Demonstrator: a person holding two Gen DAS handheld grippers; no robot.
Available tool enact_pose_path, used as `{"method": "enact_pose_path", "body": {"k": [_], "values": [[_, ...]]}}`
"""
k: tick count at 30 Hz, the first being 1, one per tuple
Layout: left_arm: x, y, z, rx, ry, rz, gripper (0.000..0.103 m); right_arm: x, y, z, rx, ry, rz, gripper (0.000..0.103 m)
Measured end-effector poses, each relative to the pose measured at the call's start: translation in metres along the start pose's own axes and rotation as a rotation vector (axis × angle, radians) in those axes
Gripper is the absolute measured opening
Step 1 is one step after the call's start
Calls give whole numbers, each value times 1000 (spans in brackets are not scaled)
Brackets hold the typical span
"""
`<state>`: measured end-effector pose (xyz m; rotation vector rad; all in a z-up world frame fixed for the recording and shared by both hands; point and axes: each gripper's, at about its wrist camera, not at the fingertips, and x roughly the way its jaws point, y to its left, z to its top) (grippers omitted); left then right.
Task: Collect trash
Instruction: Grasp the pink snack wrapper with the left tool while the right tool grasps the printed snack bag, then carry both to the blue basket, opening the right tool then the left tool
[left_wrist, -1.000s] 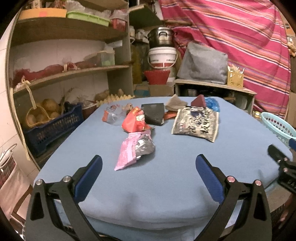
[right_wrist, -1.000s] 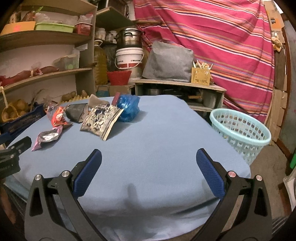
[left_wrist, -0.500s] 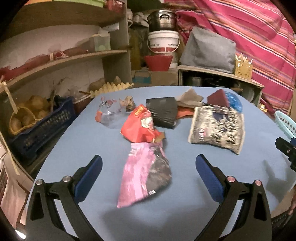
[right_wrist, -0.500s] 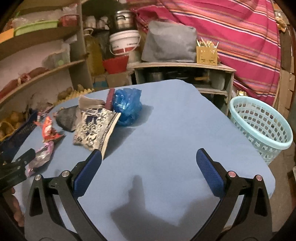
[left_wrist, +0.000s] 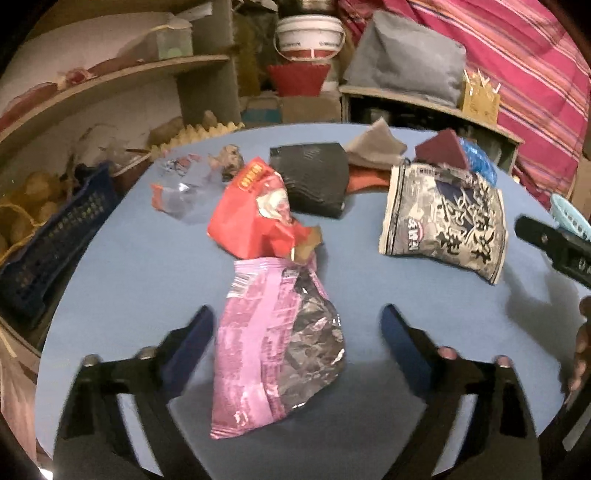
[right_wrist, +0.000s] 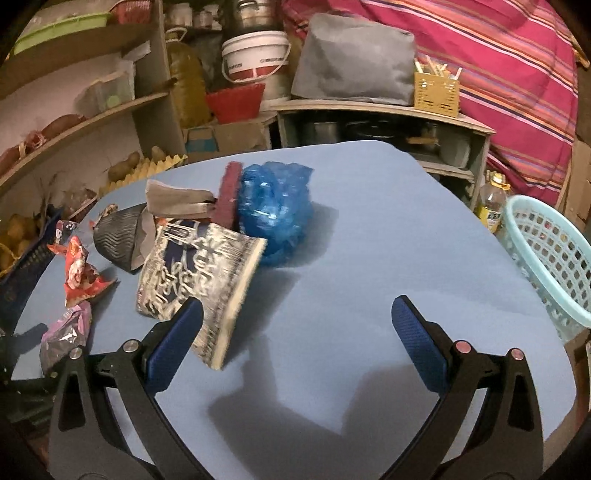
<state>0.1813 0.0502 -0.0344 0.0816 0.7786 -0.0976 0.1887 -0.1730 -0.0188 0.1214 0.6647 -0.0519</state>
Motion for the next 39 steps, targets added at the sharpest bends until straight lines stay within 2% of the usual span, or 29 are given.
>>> {"method": "enact_pose_path", "body": {"k": [1, 3, 5, 6, 7, 12, 13, 15, 17, 19, 20, 26, 33, 39], "values": [[6, 0, 0, 4, 36, -11, 64, 3, 5, 2, -10, 2, 3, 99], [11, 2, 1, -8, 62, -26, 62, 8, 12, 6, -25, 11, 7, 99], [9, 3, 3, -2, 57, -26, 54, 16, 20, 9, -39, 31, 16, 99], [8, 4, 4, -1, 55, -21, 48, 20, 23, 11, -45, 44, 17, 99], [8, 6, 5, -7, 55, -27, 38, 24, 26, 12, -47, 61, 21, 99], [3, 22, 7, -65, 62, -73, 35, 35, 33, 18, -27, 104, 39, 99], [2, 24, 8, -74, 57, -77, 33, 36, 36, 19, -35, 106, 45, 95], [-2, 27, 10, -80, 42, -84, 32, 39, 43, 21, -59, 112, 51, 83], [-5, 26, 11, -81, 27, -85, 32, 43, 47, 20, -74, 138, 77, 61], [-9, 25, 11, -81, 14, -86, 32, 42, 49, 19, -70, 142, 113, 53], [-10, 25, 12, -81, 9, -88, 32, 40, 49, 18, -72, 136, 117, 44], [-25, 11, 18, -62, -42, -79, 31, 15, 27, 21, -59, 102, 190, 22], [-52, -28, 38, -21, -120, -95, 31, -26, -17, 21, -46, 43, 208, 18], [-68, -82, 62, 28, -185, -135, 31, -60, -75, 25, 8, -30, 181, 18]]}}
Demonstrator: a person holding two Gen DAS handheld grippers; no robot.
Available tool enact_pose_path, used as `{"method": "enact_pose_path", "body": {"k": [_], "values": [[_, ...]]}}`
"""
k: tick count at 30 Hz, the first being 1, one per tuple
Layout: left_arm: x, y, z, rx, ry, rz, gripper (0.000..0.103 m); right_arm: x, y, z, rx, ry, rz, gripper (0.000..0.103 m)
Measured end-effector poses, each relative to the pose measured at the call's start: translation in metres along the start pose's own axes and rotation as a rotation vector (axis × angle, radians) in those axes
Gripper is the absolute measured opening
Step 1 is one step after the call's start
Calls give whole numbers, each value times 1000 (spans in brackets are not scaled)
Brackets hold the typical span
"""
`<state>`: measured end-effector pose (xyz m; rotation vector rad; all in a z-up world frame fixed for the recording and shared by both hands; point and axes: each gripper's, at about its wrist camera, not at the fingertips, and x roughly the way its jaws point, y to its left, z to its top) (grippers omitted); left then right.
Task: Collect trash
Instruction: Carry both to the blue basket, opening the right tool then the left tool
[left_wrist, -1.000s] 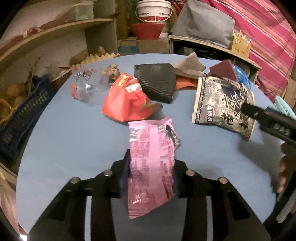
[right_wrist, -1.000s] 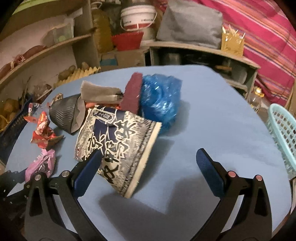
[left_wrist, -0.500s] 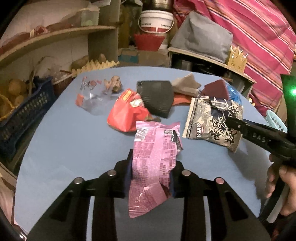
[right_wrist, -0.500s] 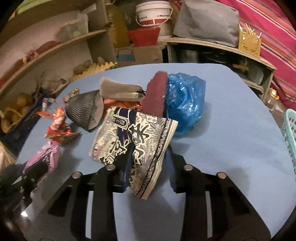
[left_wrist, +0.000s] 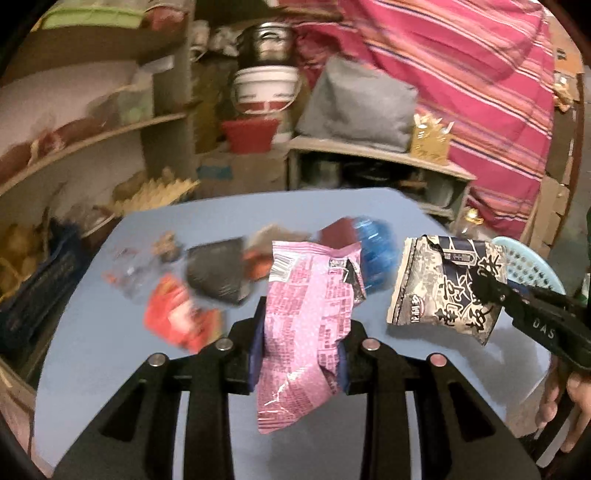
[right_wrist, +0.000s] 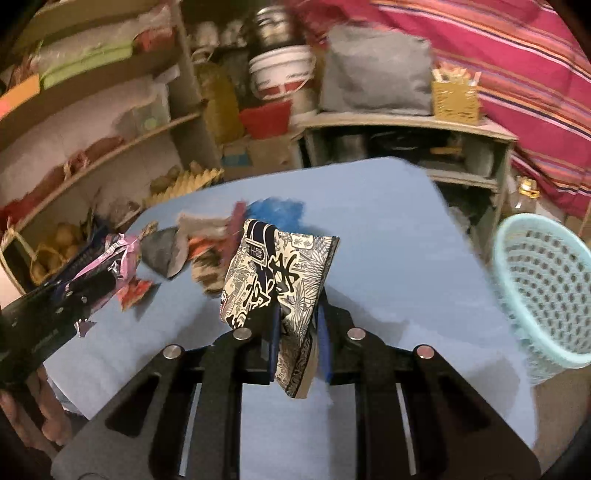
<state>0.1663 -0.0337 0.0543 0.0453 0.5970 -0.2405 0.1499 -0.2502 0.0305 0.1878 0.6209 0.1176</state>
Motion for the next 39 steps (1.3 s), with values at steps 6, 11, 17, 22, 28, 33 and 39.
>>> {"method": "enact_pose_path", "body": {"k": [6, 11, 17, 22, 28, 33, 39], "values": [[19, -67, 22, 26, -30, -75, 31, -37, -74, 13, 73, -72, -90, 18], [44, -119, 36, 52, -34, -126, 31, -57, -152, 23, 159, -109, -195, 18], [74, -184, 57, 95, -33, -194, 31, -62, -233, 25, 214, -104, -353, 18], [97, -239, 63, 131, -21, -252, 31, -59, -278, 12, 254, -63, -416, 18], [114, -293, 62, 159, -11, -331, 31, -48, -293, 11, 241, -19, -412, 24], [131, -316, 64, 156, 8, -346, 31, -42, -307, 8, 263, -1, -382, 31], [134, -324, 65, 155, 14, -350, 32, -51, -316, 7, 283, -31, -369, 63]]}}
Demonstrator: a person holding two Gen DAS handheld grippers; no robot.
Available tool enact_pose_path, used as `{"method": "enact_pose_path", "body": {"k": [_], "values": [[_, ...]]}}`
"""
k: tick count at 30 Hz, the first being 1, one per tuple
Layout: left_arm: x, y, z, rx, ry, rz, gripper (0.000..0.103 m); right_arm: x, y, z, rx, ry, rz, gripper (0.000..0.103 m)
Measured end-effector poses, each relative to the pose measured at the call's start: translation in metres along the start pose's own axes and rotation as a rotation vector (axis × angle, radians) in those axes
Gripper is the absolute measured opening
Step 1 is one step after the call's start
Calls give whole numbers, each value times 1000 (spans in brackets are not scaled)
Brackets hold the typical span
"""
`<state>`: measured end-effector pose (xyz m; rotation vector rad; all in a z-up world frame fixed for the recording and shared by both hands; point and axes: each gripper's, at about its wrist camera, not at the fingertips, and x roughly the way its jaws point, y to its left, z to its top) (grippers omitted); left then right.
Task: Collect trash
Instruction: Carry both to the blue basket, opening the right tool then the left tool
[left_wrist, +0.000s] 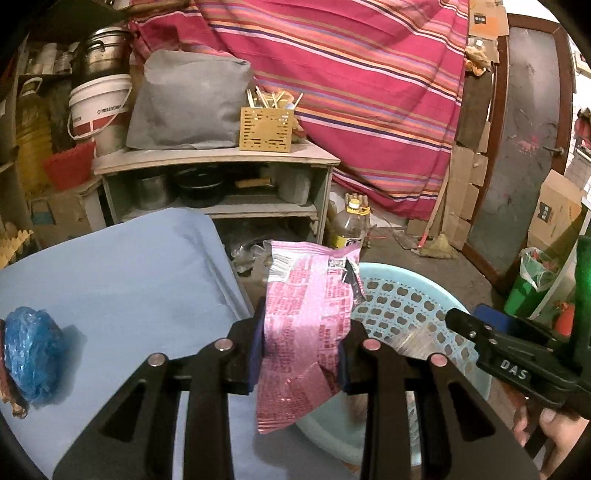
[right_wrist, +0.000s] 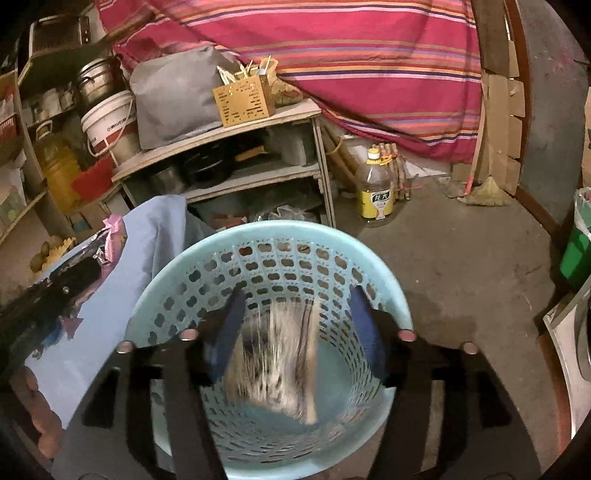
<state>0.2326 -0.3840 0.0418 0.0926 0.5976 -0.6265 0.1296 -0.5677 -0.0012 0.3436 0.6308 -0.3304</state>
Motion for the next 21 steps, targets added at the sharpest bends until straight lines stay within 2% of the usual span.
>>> {"method": "enact_pose_path", "body": {"k": [2, 7, 18, 21], "values": [[1, -1, 0, -3, 4, -1, 32, -4, -5, -1, 12, -12, -1, 77], [6, -14, 2, 11, 6, -10, 32, -16, -21, -2, 58, -51, -29, 87], [34, -44, -4, 52, 69, -65, 34, -25, -44, -2, 128, -74, -60, 88], [42, -48, -5, 62, 93, -74, 39, -23, -47, -3, 145, -64, -58, 88]]}}
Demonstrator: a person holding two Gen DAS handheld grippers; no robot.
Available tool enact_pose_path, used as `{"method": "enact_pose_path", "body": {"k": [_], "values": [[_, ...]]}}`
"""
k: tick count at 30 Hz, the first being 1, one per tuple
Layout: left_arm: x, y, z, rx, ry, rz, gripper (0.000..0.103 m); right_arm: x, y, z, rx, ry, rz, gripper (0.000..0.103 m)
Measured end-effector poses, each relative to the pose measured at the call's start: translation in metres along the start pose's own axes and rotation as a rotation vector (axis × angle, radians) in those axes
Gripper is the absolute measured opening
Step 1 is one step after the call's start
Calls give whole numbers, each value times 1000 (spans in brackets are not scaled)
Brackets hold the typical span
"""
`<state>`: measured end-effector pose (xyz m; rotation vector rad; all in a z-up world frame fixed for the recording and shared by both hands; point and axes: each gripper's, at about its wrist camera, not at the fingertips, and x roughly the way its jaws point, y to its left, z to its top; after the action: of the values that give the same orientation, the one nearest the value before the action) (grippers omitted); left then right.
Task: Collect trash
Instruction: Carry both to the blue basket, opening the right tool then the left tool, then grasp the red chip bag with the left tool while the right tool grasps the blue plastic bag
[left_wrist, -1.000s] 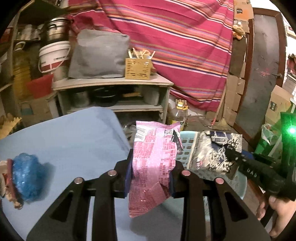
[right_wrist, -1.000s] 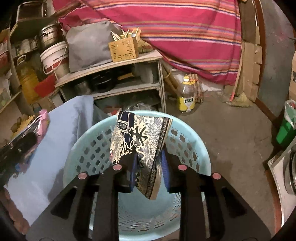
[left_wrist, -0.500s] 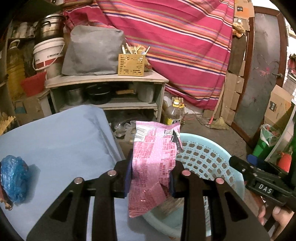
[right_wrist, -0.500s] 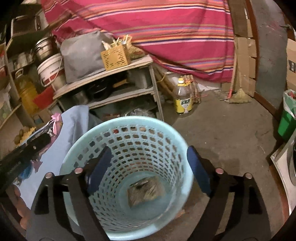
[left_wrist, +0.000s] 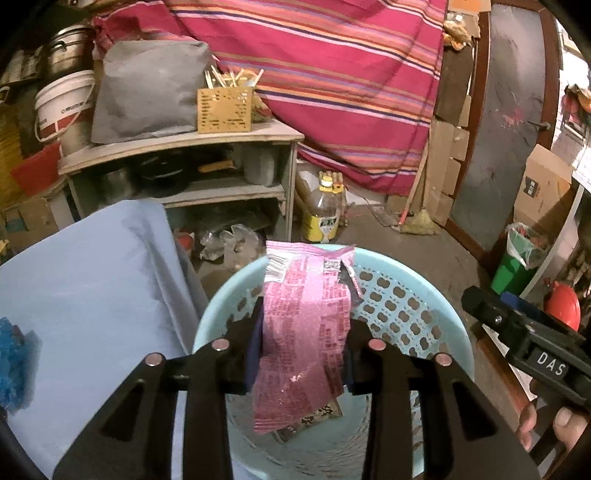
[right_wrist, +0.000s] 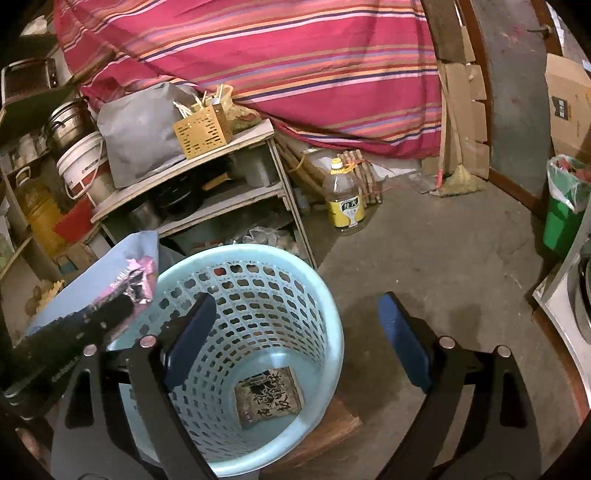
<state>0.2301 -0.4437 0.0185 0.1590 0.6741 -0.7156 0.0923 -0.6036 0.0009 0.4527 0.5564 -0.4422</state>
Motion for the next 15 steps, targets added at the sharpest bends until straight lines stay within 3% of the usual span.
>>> {"method": "enact_pose_path", "body": {"k": [1, 4, 9, 15], "values": [[2, 0, 0, 1, 10, 3, 41, 1, -1, 0, 3, 1, -2, 88], [4, 2, -1, 2, 9, 36, 64, 0, -2, 1, 5, -1, -10, 88], [4, 12, -2, -19, 33, 15, 74, 1, -5, 2, 12, -8, -24, 88], [-19, 25, -4, -22, -18, 47, 87, -1, 11, 1, -42, -29, -51, 92]]}}
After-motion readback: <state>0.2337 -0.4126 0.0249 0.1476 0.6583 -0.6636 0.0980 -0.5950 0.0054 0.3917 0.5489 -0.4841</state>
